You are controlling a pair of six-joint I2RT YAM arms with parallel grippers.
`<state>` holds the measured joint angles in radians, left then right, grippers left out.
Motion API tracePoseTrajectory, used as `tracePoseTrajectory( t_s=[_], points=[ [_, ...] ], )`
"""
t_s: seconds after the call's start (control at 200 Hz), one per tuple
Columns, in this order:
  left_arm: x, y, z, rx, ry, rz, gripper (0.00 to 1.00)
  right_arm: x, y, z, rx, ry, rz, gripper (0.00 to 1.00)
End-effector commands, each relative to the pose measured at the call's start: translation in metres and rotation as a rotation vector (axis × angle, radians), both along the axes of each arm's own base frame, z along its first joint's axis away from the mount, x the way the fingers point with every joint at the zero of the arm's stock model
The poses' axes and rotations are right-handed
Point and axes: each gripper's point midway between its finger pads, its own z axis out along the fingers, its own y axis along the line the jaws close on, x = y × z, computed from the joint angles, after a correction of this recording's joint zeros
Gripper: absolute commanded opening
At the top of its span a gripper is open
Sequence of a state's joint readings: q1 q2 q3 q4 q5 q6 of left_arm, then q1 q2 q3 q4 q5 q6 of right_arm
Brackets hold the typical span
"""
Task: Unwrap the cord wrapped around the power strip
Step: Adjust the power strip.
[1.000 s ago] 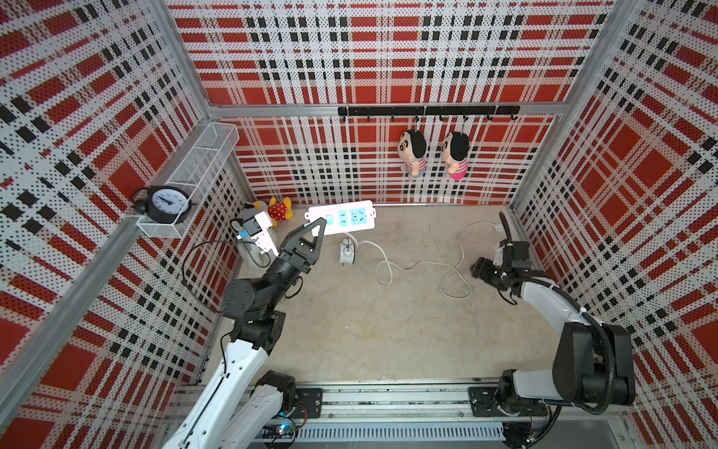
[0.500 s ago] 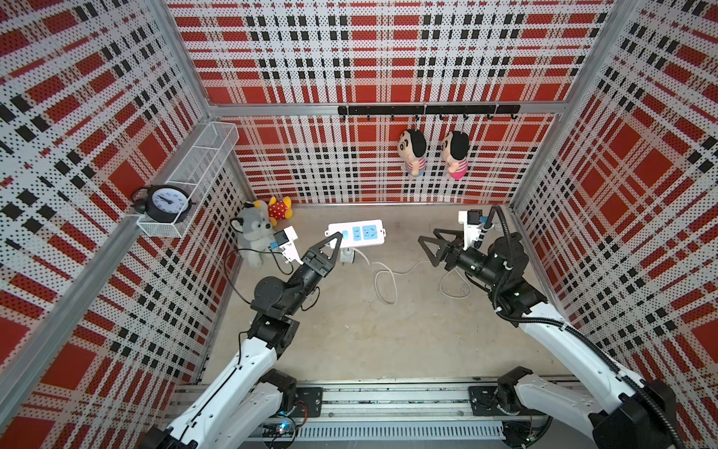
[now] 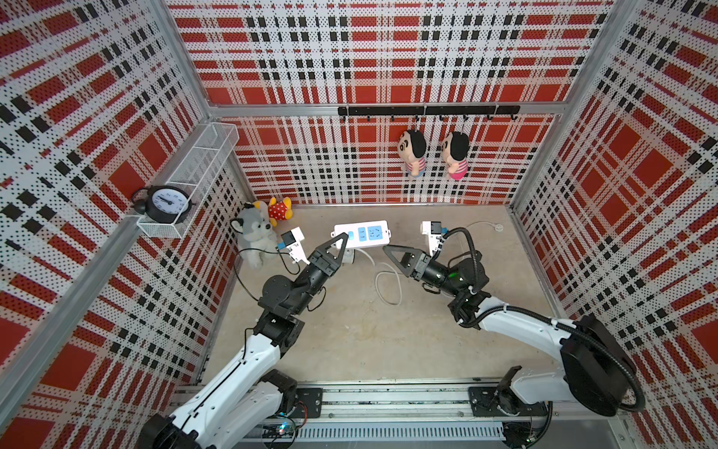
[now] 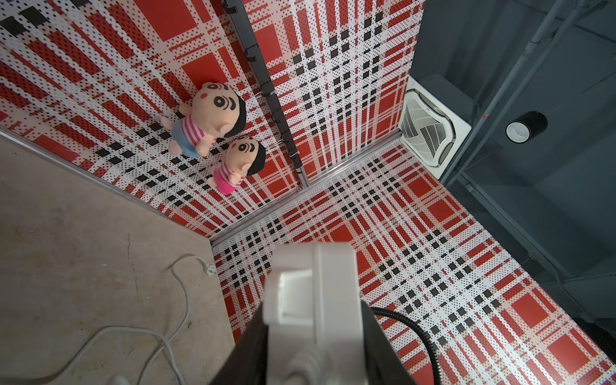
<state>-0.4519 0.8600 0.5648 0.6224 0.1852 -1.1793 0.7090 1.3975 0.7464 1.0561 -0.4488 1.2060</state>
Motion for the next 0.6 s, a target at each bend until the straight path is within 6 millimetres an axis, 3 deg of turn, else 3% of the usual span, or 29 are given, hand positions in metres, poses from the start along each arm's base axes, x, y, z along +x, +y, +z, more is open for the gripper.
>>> tracePoseTrajectory(
  t_s=[0.0, 0.145, 0.321, 0.481, 0.511, 0.541, 0.596],
  points=[
    [-0.01, 0.004, 0.031, -0.054, -0.088, 0.0, 0.0, 0.002, -0.001, 0.028, 0.138, -0.014, 0.015, 0.86],
    [-0.01, 0.005, 0.027, -0.054, -0.083, 0.007, 0.0, 0.027, 0.014, 0.019, 0.118, 0.077, 0.022, 0.65],
    [-0.008, 0.006, 0.022, -0.049, -0.072, 0.015, 0.0, 0.034, 0.027, 0.024, 0.157, 0.093, 0.088, 0.61],
    [-0.005, 0.006, 0.018, -0.04, -0.064, 0.023, 0.0, 0.038, 0.031, 0.025, 0.204, 0.109, 0.119, 0.34],
    [-0.005, 0.006, 0.017, -0.034, -0.066, 0.026, 0.08, 0.038, 0.03, 0.026, 0.217, 0.109, 0.126, 0.28],
    [-0.005, 0.006, 0.015, -0.026, -0.067, 0.03, 0.23, 0.038, 0.031, 0.027, 0.225, 0.108, 0.131, 0.22],
    [-0.003, 0.009, 0.011, -0.002, -0.064, 0.05, 0.7, 0.038, 0.031, 0.03, 0.238, 0.103, 0.137, 0.13]
  ],
)
